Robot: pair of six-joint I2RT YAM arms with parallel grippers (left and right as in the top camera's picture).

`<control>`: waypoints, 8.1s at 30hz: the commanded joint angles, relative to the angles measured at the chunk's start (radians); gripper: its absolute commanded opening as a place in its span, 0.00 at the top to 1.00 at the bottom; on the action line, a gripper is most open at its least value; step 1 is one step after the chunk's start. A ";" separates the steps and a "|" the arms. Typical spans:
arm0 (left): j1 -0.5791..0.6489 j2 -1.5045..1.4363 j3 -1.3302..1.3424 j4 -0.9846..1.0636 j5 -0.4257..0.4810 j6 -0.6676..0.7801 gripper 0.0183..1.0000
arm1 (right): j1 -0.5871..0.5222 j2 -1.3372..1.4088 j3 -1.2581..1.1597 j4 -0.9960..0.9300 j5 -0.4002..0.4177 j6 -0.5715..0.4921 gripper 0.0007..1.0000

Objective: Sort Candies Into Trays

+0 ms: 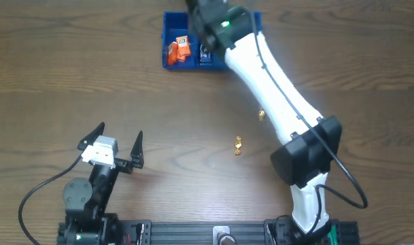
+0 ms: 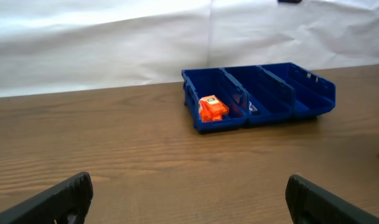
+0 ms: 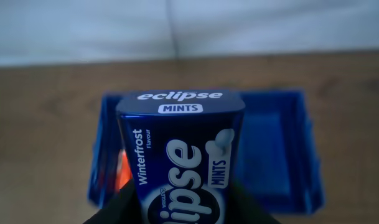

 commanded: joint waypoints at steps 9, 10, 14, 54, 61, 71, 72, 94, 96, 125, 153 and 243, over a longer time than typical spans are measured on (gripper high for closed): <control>0.006 -0.007 -0.021 -0.031 0.017 -0.011 0.00 | -0.033 0.185 0.000 0.100 -0.045 -0.067 0.78; 0.006 -0.007 -0.021 -0.031 0.017 -0.011 0.00 | -0.033 0.193 0.000 0.092 -0.046 -0.066 0.78; 0.006 -0.007 -0.021 -0.031 0.017 -0.011 0.00 | -0.034 0.219 -0.006 0.063 -0.045 -0.063 0.78; 0.006 -0.007 -0.021 -0.031 0.017 -0.011 0.00 | 0.058 -0.167 -0.102 -0.820 -0.153 0.185 0.00; 0.006 -0.007 -0.021 -0.031 0.017 -0.011 0.00 | 0.095 -0.168 -0.487 -0.583 -0.272 0.185 0.00; 0.006 -0.007 -0.021 -0.031 0.017 -0.011 0.00 | 0.105 -0.207 -0.865 -0.256 -0.335 0.200 0.00; 0.006 -0.007 -0.021 -0.031 0.017 -0.011 0.00 | 0.102 -0.216 -0.889 -0.242 -0.336 0.201 0.00; 0.006 -0.007 -0.021 -0.031 0.017 -0.011 0.00 | 0.034 -0.259 -1.056 -0.085 -0.368 0.170 0.00; 0.006 -0.007 -0.021 -0.031 0.017 -0.011 0.00 | 0.032 -0.259 -1.064 -0.072 -0.368 0.169 0.00; 0.006 -0.007 -0.021 -0.031 0.017 -0.011 0.00 | 0.033 -0.259 -1.068 -0.033 -0.367 0.150 0.72; 0.006 -0.007 -0.021 -0.031 0.017 -0.011 0.00 | -0.047 -0.364 -0.797 -0.056 -0.288 0.082 0.89; 0.006 -0.007 -0.021 -0.031 0.017 -0.011 0.00 | -0.235 -0.237 -1.015 0.157 -0.281 -0.095 0.05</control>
